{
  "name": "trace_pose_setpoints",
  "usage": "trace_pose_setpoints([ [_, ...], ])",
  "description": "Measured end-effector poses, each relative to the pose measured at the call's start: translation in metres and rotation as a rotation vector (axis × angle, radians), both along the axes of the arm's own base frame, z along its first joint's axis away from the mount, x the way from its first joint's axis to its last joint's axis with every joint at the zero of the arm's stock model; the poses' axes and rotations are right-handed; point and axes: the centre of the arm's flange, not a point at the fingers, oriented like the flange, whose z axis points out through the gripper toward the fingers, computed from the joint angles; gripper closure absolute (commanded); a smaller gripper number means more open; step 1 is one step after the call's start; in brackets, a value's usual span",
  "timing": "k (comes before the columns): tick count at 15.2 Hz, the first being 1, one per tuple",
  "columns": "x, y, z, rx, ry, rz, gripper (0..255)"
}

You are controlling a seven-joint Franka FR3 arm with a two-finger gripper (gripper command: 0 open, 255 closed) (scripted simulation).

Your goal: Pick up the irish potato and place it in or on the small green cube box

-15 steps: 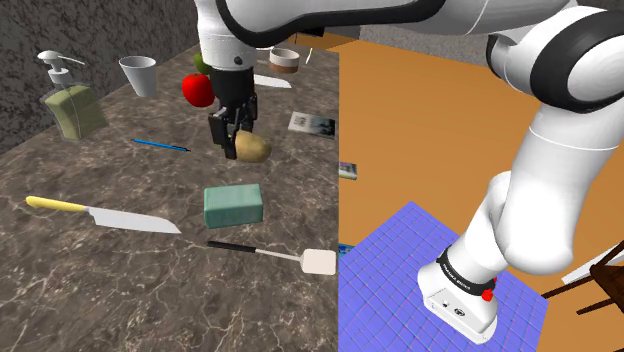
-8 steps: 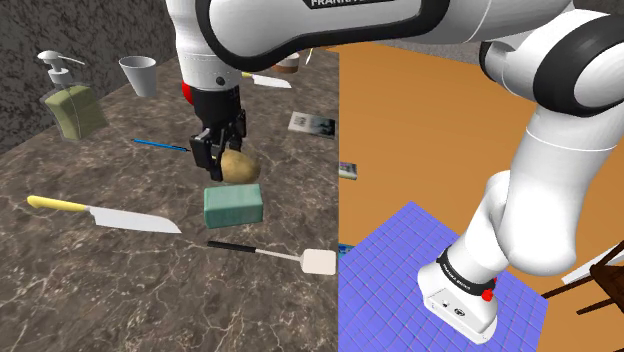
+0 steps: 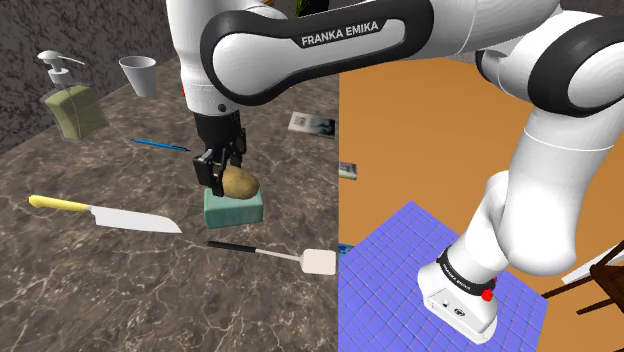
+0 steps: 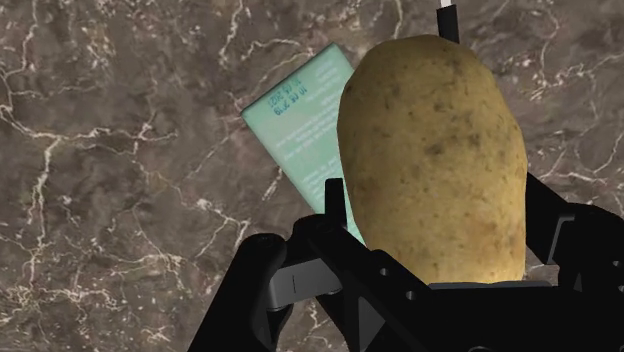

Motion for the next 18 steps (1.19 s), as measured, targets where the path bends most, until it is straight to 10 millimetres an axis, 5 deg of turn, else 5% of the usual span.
trace_pose_setpoints([
  [8,0.001,0.0,-0.012,0.0,0.0,0.0,255],
  [9,0.001,0.0,-0.012,0.0,0.0,0.0,0],
  [15,0.001,0.0,-0.012,0.0,0.0,0.0,0],
  [18,0.003,0.001,0.016,0.001,-0.001,0.0,0],
])
